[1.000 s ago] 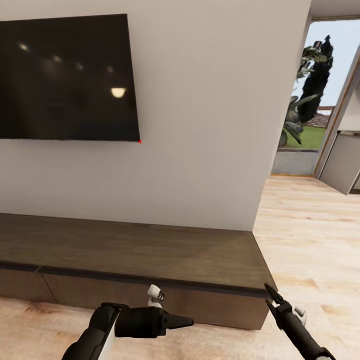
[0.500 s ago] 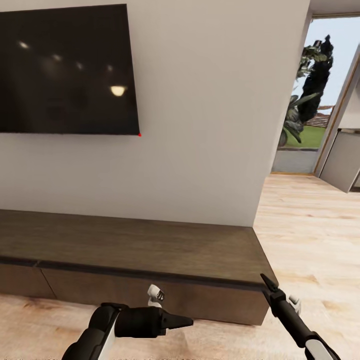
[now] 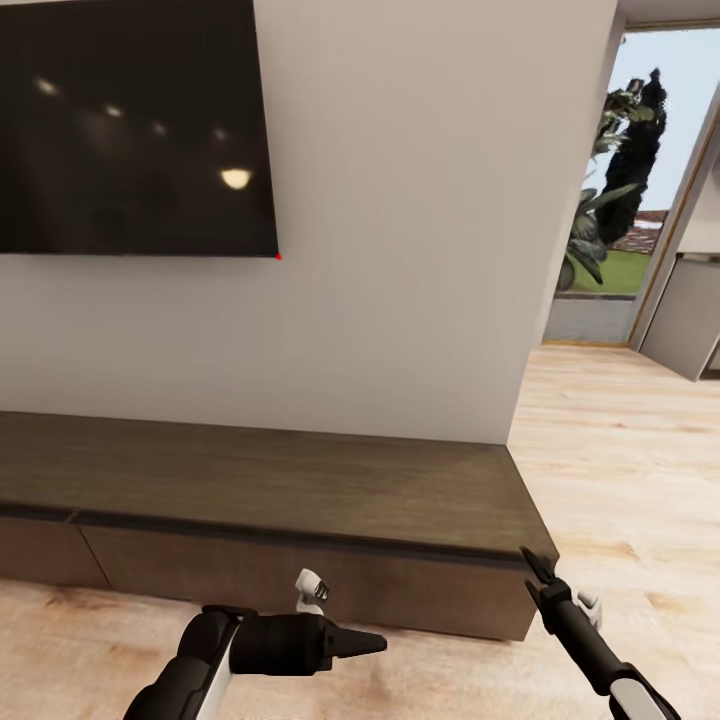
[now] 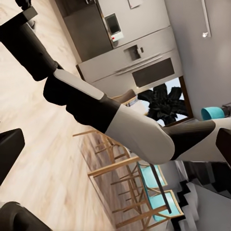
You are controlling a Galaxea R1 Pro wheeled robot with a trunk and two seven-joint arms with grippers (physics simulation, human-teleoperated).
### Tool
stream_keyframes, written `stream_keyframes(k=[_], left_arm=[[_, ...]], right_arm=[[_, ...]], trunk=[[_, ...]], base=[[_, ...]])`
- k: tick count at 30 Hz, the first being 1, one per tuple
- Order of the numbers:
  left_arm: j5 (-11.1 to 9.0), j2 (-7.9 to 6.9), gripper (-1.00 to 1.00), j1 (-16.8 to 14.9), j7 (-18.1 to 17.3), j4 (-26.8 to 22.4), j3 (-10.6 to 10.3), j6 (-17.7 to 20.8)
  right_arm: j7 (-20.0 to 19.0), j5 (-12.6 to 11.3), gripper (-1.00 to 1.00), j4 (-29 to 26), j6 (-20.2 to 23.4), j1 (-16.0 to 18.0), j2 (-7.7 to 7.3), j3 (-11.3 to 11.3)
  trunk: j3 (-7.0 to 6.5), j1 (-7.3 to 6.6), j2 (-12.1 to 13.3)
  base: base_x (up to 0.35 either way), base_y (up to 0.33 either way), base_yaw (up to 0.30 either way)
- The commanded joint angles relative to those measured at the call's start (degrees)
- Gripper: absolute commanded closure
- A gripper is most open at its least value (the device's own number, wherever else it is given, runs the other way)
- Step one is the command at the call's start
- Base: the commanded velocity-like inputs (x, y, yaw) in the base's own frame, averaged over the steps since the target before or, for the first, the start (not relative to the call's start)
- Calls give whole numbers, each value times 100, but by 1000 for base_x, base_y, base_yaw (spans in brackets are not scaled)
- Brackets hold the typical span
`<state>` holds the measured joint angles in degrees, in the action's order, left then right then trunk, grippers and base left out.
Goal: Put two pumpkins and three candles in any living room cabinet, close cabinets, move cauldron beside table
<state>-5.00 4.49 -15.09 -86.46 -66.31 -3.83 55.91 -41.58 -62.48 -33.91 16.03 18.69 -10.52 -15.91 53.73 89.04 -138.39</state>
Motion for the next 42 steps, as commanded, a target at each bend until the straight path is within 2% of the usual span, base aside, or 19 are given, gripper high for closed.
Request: stream_keyframes(k=[1, 6, 12, 17, 42], left_arm=[[-10, -1, -100, -3, -12, -1, -4, 60], [-10, -1, -100, -3, -11, -2, 2, 60], [-10, -1, -100, -3, -11, -5, 3, 55], [-9, -1, -100, -3, -9, -4, -2, 57], [-1, -9, -100, -3, -2, -5, -4, 52]], right_arm=[[-11, -54, -100, 4, 34, 3, 2, -10], [28, -61, -100, 7, -174, 3, 5, -16], [417, -104, -100, 2, -212, 3, 6, -17], [516, -95, -100, -3, -275, 3, 14, -17], [526, -125, -100, -2, -329, 3, 41, -17]], trunk=[[24, 21, -44], [114, 131, -244], [221, 263, -485], [332, 276, -492], [332, 276, -492]], base=[[0, 0, 0], [0, 0, 0], [0, 0, 0], [0, 0, 0], [35, 0, 0]])
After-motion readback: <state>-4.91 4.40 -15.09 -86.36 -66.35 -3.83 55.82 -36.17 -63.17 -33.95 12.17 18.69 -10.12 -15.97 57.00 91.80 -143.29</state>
